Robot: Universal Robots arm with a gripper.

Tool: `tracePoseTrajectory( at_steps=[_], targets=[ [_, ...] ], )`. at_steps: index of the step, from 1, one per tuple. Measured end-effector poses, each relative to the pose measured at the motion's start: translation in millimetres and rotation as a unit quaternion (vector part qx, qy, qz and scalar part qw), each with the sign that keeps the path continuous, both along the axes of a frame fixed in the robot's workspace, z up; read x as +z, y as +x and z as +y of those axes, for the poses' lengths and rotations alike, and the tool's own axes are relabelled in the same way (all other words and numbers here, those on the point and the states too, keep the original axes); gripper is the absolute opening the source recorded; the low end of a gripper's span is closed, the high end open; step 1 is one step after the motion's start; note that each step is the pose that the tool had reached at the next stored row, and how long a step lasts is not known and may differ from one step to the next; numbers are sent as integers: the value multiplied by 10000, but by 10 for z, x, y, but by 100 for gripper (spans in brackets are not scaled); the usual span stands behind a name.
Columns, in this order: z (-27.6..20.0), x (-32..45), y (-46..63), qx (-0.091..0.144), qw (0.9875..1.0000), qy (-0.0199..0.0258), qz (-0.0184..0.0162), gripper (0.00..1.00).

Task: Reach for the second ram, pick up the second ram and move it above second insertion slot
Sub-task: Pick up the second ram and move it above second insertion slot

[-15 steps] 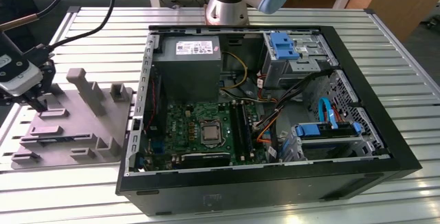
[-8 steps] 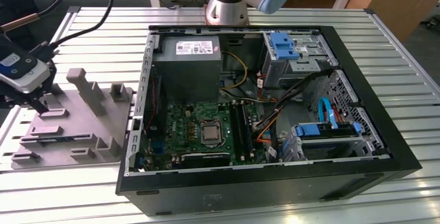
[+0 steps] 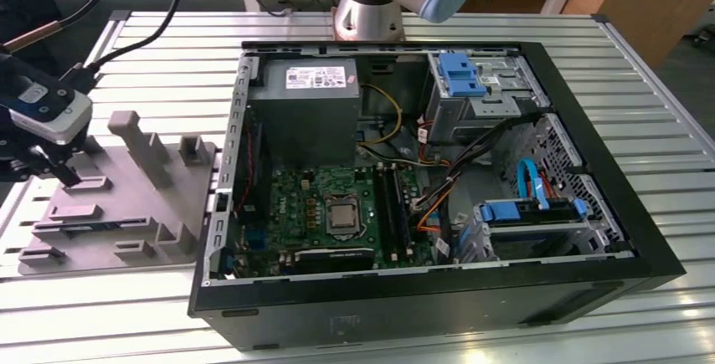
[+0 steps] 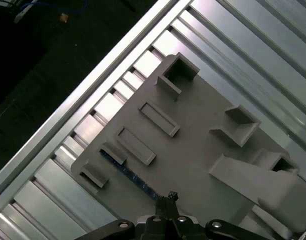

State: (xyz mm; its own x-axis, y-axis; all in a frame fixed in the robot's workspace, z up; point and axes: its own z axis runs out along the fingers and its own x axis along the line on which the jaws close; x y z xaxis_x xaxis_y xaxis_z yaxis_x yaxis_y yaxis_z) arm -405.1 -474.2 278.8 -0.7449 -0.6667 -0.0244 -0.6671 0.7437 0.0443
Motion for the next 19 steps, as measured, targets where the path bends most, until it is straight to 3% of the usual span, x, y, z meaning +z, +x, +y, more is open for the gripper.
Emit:
tracePoseTrajectory(
  at_steps=[5,10,15,19],
  targets=[
    [0,-29,0,447,9990,0,0,11],
    [0,-59,0,904,9959,0,0,11],
    [0,-88,0,1356,9908,0,0,11],
    [0,-111,0,1719,9851,0,0,11]
  ],
)
